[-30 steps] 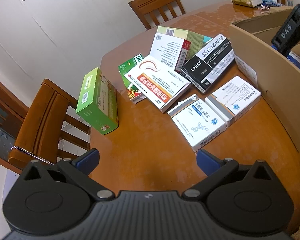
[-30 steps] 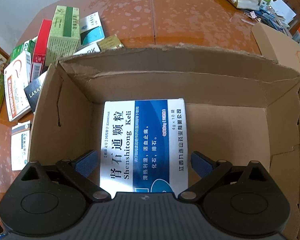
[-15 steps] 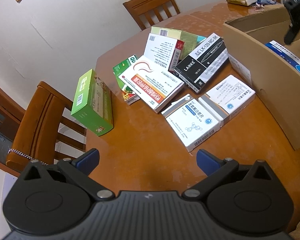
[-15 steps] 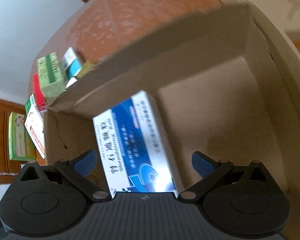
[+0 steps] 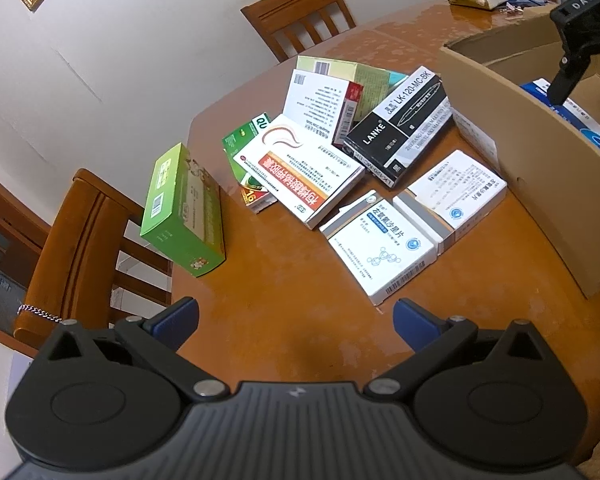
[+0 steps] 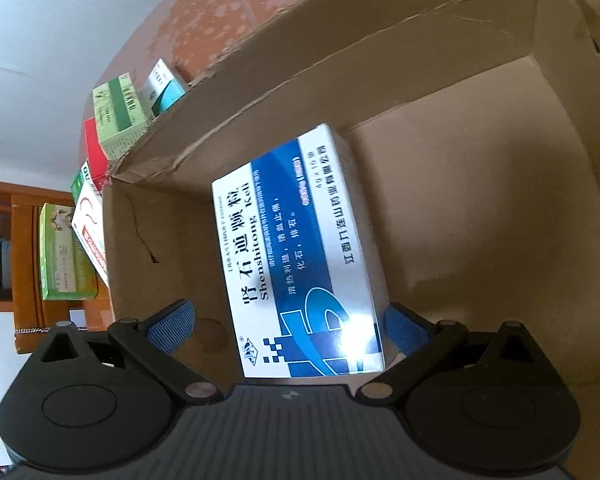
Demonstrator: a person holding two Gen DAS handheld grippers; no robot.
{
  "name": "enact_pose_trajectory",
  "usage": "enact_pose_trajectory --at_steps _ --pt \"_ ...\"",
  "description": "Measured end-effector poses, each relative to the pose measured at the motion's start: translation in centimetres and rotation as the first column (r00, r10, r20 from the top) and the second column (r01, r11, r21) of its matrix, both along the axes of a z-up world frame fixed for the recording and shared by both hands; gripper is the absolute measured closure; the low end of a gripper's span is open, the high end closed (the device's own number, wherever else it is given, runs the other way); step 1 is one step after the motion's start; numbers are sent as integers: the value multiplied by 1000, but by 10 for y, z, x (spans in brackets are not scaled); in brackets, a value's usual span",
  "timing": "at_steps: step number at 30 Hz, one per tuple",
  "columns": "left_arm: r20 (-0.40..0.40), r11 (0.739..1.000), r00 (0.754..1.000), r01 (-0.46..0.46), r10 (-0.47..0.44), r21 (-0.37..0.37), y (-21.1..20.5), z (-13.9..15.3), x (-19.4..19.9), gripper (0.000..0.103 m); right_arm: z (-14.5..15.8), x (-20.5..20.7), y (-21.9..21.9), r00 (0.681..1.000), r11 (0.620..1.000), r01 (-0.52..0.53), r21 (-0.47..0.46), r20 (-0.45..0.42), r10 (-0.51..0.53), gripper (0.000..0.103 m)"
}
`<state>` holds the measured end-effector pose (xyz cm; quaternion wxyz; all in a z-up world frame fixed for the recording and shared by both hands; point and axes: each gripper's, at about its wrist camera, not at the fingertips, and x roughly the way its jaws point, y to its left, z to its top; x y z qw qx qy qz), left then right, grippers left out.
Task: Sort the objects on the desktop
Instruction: 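Lower the white-blue box into the cardboard box and open the right gripper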
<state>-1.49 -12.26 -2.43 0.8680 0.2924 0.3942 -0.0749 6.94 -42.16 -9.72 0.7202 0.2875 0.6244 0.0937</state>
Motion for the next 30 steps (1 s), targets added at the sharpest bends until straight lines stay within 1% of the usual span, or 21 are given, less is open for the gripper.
enact_pose_trajectory --at_steps 8,21,23,25,26,27,28,30 --pt "1 1000 1000 -1 1 3 -1 0 0 0 3 2 17 1000 1000 -26 -9 14 26 0" --pt "2 1000 1000 -1 1 5 -1 0 0 0 7 1 43 998 999 -43 21 39 42 0" --pt "2 1000 1000 -1 1 5 0 0 0 0 9 0 45 998 999 -43 14 39 43 0" --pt "1 1000 1000 -3 3 3 0 0 0 0 12 -3 45 998 999 -44 -9 34 44 0" --pt "0 1000 1000 -2 2 2 0 0 1 0 15 -5 45 998 998 -50 -35 31 51 0" --pt "-1 1000 1000 -1 1 1 0 0 1 0 18 -7 47 997 994 -72 -86 27 74 0" --pt "-2 1000 1000 0 0 -1 0 0 1 0 21 -8 49 994 985 -108 -133 17 111 0" --pt "-4 1000 1000 5 -5 -4 -1 -1 1 0 28 -10 51 979 960 -203 -194 -14 204 0"
